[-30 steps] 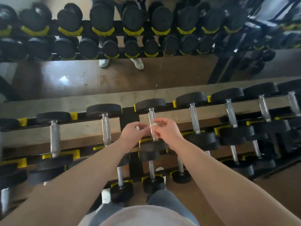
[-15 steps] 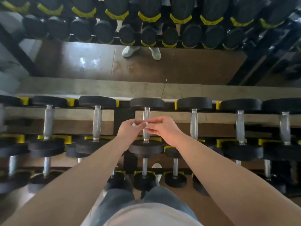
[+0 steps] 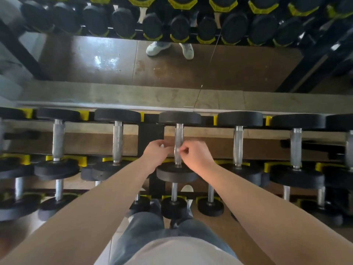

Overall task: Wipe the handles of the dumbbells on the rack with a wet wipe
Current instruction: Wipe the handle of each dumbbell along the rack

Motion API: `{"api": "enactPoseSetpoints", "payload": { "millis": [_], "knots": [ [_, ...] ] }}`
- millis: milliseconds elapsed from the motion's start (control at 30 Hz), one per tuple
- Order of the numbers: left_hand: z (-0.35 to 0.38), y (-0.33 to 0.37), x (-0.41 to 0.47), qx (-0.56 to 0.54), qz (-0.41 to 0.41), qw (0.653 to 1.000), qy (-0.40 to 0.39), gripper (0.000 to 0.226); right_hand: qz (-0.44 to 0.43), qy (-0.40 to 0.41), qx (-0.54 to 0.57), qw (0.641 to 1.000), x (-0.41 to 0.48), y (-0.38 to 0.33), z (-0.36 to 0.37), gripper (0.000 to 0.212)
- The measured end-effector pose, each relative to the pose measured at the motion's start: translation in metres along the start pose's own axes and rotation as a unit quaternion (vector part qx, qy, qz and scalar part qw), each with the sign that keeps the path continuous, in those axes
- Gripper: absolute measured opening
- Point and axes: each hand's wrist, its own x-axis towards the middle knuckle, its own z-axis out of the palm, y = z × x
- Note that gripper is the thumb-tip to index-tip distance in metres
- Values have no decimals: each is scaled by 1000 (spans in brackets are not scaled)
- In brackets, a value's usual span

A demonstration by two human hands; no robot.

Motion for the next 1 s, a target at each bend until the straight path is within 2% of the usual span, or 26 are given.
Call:
{"api": "enactPoseSetpoints", "payload": {
  "millis": [67,133,300,367,433,500,567,600,667,800,867,900,1000],
  "knots": [
    [0,0,-1,6,-7,1000,-28,29,-3,-54,-39,998,-7,5,4,9],
    [1,0,0,1,-16,999,-33,25,2,-54,-19,998,-9,7,6,7],
    [2,3,2,11,-28,999,-31,23,52,115,121,985,26,-2,-5,16],
    [1,4,3,21,-25,999,-28,23,52,134,122,982,35,-3,-9,20],
    [1,4,4,20,-23,999,-33,21,27,87,97,991,28,-1,-10,18],
    [0,3,4,12,-24,999,-36,21,-11,-8,32,999,9,3,-9,14],
    [-1,2,3,5,-26,999,-40,23,-30,-95,-33,995,-7,10,-3,13],
    [0,1,3,-1,-30,999,-43,23,-36,-109,-49,992,-10,12,-1,14],
    [1,0,2,-14,-34,998,-44,21,-52,-69,-40,995,-5,12,1,15],
    [1,2,0,-4,-35,999,-40,22,-7,122,62,991,27,-10,-8,21],
    [1,4,-2,8,-34,999,-41,23,-28,144,37,988,33,-12,-8,22],
    [0,3,-1,9,-36,998,-41,22,-59,112,-3,992,29,-9,-6,22],
    [-2,2,0,-14,-47,998,-46,24,-144,-60,-117,981,7,0,5,21]
  ]
}}
